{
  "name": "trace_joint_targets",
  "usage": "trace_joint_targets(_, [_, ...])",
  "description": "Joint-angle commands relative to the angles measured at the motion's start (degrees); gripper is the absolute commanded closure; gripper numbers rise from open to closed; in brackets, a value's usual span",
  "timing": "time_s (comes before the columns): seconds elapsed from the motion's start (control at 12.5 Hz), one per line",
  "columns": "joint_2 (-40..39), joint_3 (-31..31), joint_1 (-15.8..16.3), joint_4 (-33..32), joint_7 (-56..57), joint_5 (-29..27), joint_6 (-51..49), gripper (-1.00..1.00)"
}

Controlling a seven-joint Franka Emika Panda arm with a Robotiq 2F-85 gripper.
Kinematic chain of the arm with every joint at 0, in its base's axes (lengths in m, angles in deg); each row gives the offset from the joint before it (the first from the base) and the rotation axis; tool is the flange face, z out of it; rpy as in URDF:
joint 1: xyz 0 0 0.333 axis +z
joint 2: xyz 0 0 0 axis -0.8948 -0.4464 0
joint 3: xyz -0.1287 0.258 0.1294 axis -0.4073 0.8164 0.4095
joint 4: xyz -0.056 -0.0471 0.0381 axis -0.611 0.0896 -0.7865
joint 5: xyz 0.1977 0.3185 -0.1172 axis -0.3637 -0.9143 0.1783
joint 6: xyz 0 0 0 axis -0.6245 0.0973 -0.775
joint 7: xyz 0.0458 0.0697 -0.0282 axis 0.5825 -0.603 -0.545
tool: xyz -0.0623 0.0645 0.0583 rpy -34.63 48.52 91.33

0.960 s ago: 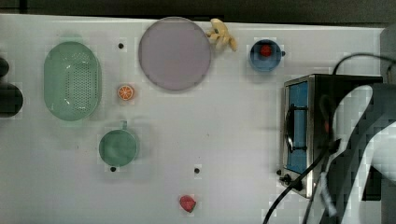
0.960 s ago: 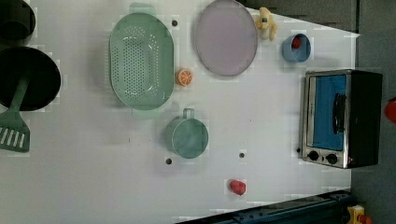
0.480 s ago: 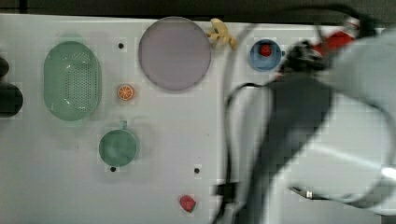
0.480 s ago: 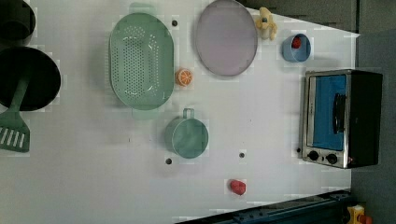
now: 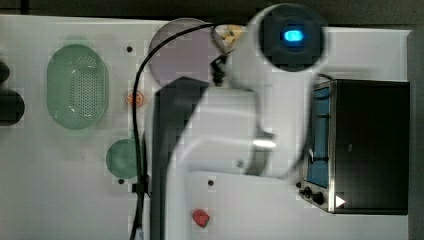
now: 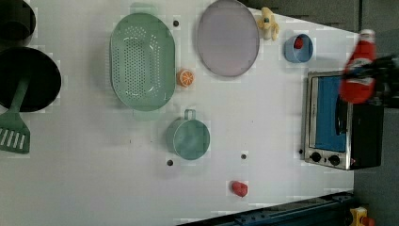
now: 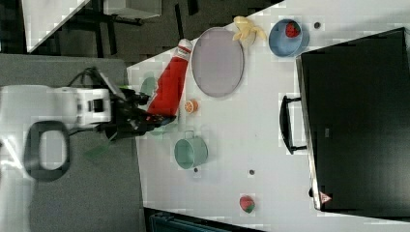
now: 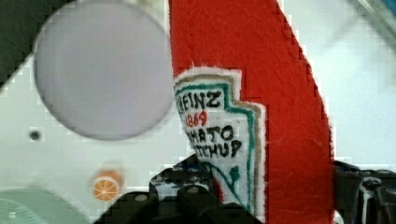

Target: Pick Ketchup from oven and place it on table.

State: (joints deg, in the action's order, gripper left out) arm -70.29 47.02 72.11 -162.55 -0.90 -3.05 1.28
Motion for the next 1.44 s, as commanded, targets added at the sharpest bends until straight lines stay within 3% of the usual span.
trace_joint_targets(0.08, [-0.9,0.7,-1.6,-6.3,-2.6,0.3,4.6,-0.29])
trace_joint_targets(0.48, [-3.1,1.0,-1.4,-22.0,-2.8,0.3,21.8,-0.29])
trace_joint_targets(0.88, [-11.0,1.9,-0.5,-26.0,-2.8,0.2,34.3,-0.29])
trace_joint_targets(0.96, [-12.4,2.1,-0.4,-26.0,-2.8,0.2,34.9,-0.34])
trace_joint_targets(1.2, [-14.8,2.3,-0.3,-25.8,-2.8,0.2,36.9,-1.00])
trace_joint_targets(1.44, [-10.8,2.3,-0.2,-24.2,-2.9,0.2,36.4,-1.00])
